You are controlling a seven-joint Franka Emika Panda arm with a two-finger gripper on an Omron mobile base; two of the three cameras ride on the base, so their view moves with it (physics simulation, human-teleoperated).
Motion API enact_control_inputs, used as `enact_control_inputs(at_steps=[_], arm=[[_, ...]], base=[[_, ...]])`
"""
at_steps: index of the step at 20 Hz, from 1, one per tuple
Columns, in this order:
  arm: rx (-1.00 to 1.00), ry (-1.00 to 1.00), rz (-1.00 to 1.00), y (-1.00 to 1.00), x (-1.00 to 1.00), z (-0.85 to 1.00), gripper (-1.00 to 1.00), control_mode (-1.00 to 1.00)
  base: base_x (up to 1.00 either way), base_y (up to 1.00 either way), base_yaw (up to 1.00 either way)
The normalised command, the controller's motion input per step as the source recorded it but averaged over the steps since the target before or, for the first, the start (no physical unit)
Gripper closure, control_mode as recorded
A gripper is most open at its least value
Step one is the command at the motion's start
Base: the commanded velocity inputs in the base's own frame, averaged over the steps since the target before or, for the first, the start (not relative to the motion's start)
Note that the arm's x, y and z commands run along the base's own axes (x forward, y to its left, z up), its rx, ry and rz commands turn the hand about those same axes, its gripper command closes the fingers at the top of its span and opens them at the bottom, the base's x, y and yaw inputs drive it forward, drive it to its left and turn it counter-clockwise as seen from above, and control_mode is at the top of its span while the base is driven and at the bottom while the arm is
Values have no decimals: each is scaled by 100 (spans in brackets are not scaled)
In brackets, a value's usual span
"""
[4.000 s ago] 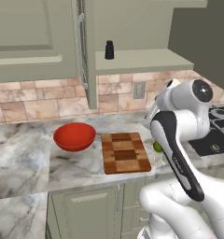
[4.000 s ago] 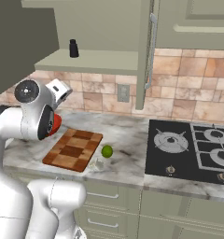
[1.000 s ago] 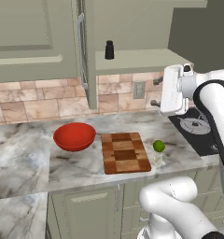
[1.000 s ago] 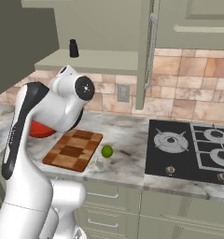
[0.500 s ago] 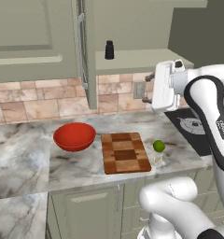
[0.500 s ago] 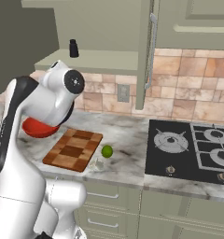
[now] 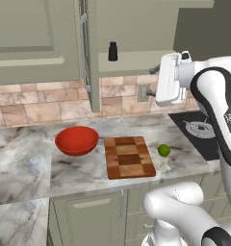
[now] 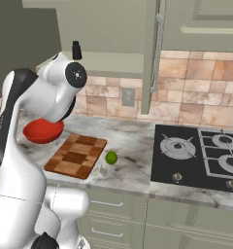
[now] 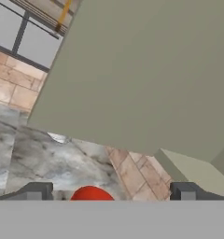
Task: Open the cabinet. Place the bowl and condiment on the counter. Then place the lime and garlic on the cutting board.
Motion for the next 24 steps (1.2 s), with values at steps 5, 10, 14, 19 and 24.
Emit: enact_control_inputs(at_steps=[5,10,14,19,24], arm=[[7,0,-1,9,1,22,-100,-100],[8,0,0,17,1,6,-100,-100],[8,0,0,18,4,0,-100,-100],[7,0,-1,6,6,6,-100,-100],[6,1,0,0,5,17,-100,-100]], base=[[0,0,0],[0,0,0],[0,0,0],[0,0,0],[0,0,0]])
